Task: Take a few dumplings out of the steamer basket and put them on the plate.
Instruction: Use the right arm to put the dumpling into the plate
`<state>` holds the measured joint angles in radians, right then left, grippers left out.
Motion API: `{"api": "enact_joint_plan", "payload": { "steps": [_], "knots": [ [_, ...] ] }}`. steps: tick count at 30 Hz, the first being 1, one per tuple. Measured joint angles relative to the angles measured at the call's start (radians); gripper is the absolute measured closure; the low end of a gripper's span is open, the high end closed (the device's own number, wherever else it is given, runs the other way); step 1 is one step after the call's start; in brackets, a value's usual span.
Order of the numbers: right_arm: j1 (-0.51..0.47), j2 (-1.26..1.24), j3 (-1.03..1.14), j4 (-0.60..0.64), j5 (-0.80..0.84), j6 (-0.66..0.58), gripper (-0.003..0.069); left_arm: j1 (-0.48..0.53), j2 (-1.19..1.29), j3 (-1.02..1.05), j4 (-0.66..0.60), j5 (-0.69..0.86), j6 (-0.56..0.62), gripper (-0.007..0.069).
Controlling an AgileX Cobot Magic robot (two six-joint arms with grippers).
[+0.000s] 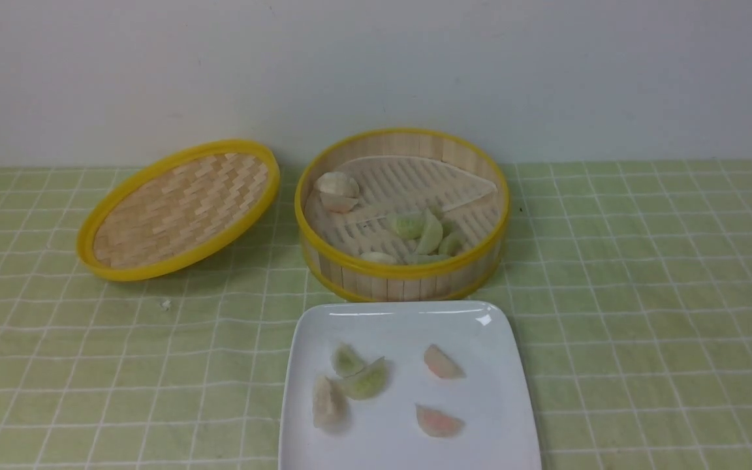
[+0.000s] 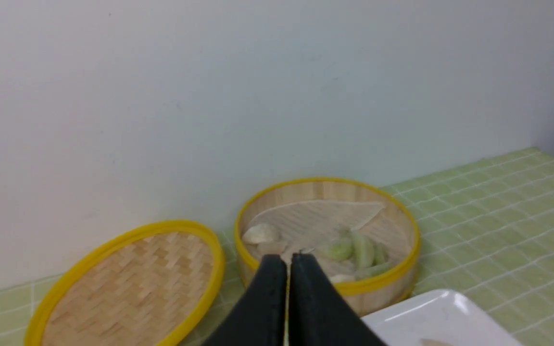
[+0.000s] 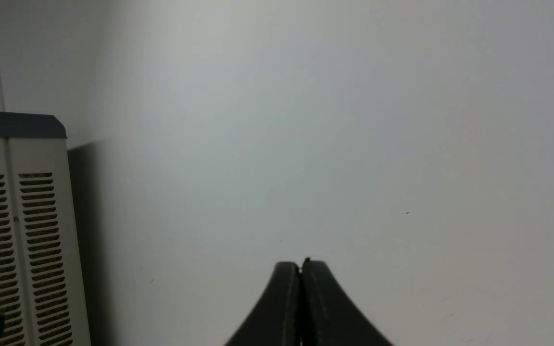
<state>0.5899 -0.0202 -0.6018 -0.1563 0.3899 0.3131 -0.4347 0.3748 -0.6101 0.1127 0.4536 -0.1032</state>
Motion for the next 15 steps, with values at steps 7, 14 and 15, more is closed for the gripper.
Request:
{"api": "enact_joint_plan", "payload": {
  "steps": [7,14,15],
  "knots": [
    [0.0,0.0,0.0,0.0,0.0,0.0,0.0673,0.222,-0.172,0.315,-0.092,-0.122,0.119,0.0631],
    [0.0,0.0,0.0,0.0,0.001,0.0,0.0673,0.373,-0.38,0.626,-0.129,-0.144,0.133,0.0631],
    [0.0,0.0,0.0,0.0,0.0,0.0,0.0673,0.374,-0.383,0.632,-0.129,-0.139,0.133,0.0631]
  ]
}}
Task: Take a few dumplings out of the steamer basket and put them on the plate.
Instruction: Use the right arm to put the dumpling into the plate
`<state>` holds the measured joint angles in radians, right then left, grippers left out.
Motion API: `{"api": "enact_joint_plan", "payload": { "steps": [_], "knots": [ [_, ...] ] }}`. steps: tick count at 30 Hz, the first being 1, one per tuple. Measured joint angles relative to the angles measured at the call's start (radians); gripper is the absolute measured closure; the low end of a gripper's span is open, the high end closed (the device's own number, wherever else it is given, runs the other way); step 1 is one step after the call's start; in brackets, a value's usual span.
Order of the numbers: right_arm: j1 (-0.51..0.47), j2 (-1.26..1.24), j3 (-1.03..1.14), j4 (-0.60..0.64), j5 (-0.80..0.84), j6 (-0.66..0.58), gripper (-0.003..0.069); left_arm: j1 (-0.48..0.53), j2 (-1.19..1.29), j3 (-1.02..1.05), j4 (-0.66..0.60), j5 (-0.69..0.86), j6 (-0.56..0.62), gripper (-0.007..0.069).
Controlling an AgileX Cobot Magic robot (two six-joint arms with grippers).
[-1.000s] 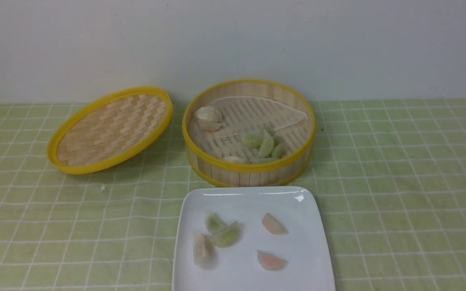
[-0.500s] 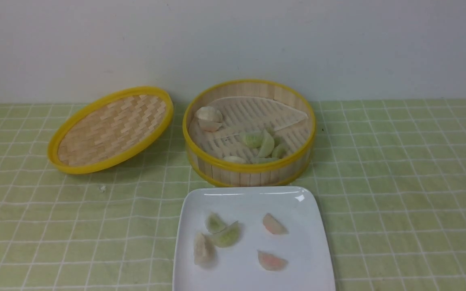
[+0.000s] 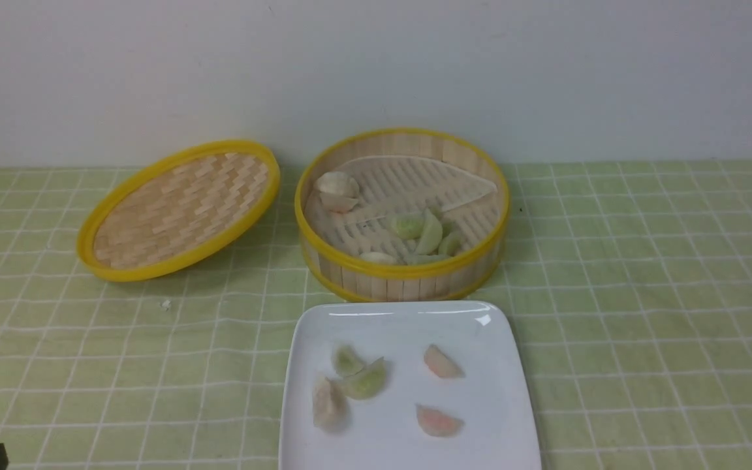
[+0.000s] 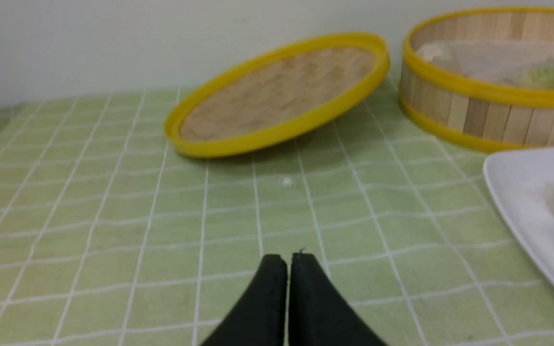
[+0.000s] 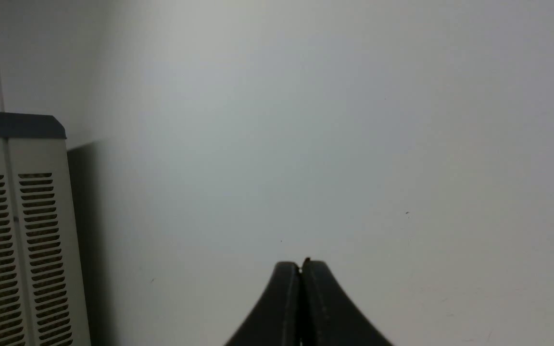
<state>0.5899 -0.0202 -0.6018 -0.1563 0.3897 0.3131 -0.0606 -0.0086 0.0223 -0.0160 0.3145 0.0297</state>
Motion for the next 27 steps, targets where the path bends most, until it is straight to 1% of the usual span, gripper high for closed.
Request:
{"api": "enact_joint_plan", "payload": {
  "steps": [4,27],
  "knots": [
    [0.0,0.0,0.001,0.0,0.002,0.0,0.0673,0.0,-0.001,0.006,-0.003,0.061,0.0,0.0631],
    [0.0,0.0,0.001,0.0,0.004,0.0,0.0673,0.0,-0.001,0.006,-0.004,0.064,0.0,0.0631]
  ]
}}
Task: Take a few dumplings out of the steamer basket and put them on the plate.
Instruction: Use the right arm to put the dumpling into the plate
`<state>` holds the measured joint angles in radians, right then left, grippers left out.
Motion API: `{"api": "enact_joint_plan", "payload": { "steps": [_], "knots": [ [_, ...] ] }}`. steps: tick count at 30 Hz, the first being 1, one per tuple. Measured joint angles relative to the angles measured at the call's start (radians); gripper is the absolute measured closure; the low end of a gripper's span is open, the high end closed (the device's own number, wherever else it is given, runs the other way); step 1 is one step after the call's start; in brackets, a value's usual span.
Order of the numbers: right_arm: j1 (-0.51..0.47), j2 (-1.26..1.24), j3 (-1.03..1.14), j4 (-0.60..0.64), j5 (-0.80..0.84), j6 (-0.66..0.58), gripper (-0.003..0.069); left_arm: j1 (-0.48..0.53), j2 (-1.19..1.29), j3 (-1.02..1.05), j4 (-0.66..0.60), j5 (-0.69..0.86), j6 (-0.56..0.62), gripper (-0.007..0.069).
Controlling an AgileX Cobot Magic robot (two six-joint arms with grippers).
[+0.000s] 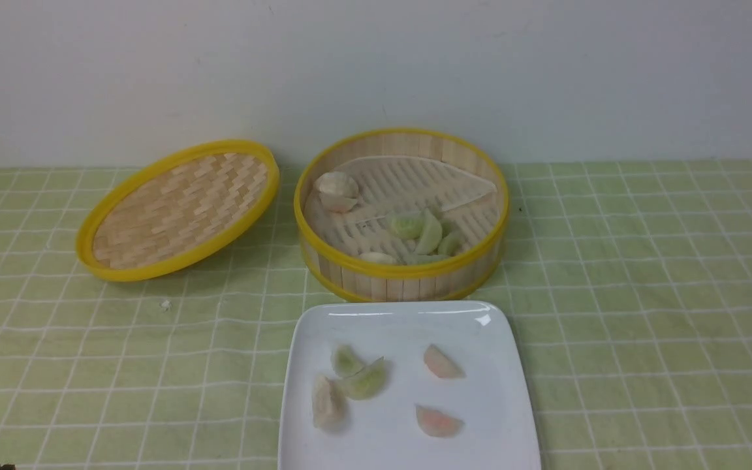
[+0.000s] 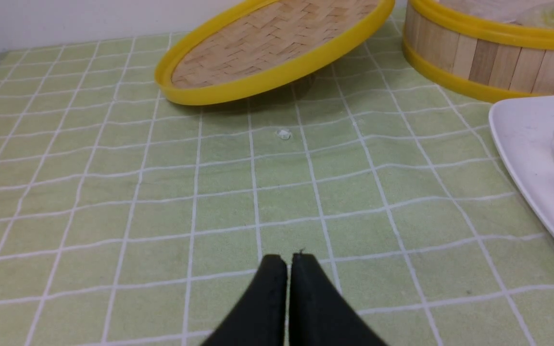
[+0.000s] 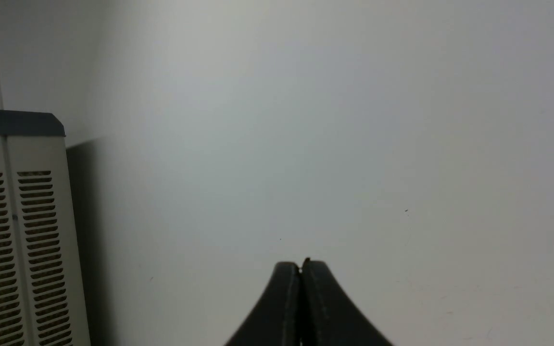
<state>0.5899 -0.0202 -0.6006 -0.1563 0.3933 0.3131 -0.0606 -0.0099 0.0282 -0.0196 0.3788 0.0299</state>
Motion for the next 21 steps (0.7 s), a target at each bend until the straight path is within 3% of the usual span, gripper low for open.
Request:
{"api": "enact_joint_plan", "payload": {
  "steps": [14,21],
  "knots": [
    [0.0,0.0,0.007,0.048,-0.005,-0.033,0.0673,0.0,0.0,0.0,0.0,0.0,0.0,0.0631],
    [0.0,0.0,0.123,0.256,-0.064,-0.318,0.0673,0.0,0.0,0.0,0.0,0.0,0.0,0.0631]
  ]
}}
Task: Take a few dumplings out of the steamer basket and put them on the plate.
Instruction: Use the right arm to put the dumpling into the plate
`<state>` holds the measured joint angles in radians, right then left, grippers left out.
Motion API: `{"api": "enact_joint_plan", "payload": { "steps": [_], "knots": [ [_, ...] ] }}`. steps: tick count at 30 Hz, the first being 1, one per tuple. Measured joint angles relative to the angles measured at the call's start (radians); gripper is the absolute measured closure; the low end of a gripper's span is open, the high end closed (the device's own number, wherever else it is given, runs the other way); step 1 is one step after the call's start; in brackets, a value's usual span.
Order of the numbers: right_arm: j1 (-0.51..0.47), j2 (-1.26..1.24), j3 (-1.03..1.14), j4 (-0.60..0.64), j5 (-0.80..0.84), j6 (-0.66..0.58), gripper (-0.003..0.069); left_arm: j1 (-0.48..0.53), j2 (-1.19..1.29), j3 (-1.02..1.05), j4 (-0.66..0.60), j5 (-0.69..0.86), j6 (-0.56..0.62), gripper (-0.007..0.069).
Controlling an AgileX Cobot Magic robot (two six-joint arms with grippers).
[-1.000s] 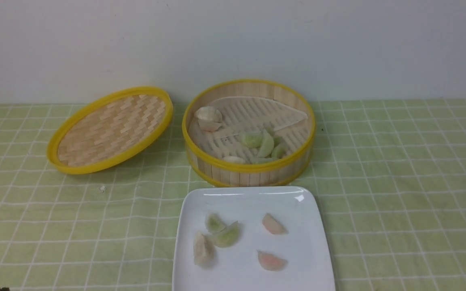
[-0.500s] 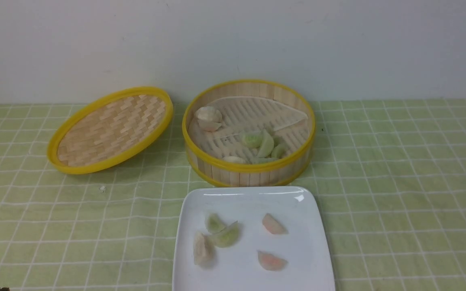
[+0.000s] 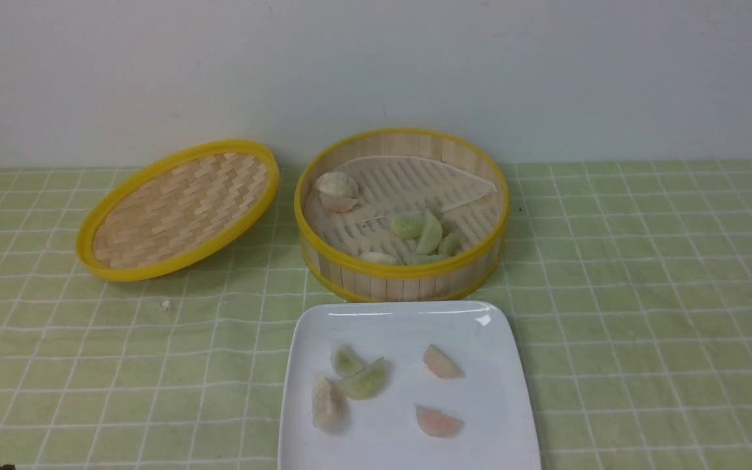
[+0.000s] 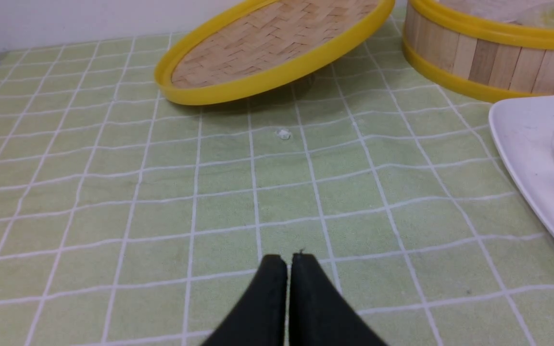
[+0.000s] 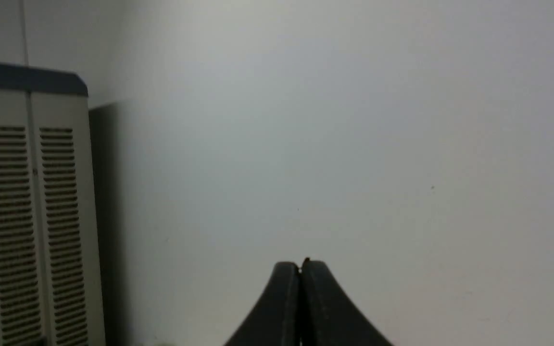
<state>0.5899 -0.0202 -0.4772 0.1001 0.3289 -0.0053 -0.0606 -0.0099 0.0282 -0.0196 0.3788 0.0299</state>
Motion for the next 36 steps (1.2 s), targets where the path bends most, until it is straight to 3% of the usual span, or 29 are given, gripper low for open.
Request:
{"api": "enact_joint_plan", "payload": {
  "steps": [9,19,25,36],
  "knots": [
    [-0.016,0.0,0.097,0.045,0.003,-0.067,0.0673,0.0,0.0,0.0,0.0,0.0,0.0,0.0631],
    [-0.422,0.0,0.349,-0.037,0.044,-0.07,0.0673,0.0,0.0,0.0,0.0,0.0,0.0,0.0631],
    [-0.538,0.003,0.496,-0.051,0.07,-0.07,0.0673,0.0,0.0,0.0,0.0,0.001,0.0,0.0631],
    [-0.551,0.004,0.497,-0.051,0.064,-0.07,0.0673,0.0,0.0,0.0,0.0,0.001,0.0,0.0631]
  ]
}}
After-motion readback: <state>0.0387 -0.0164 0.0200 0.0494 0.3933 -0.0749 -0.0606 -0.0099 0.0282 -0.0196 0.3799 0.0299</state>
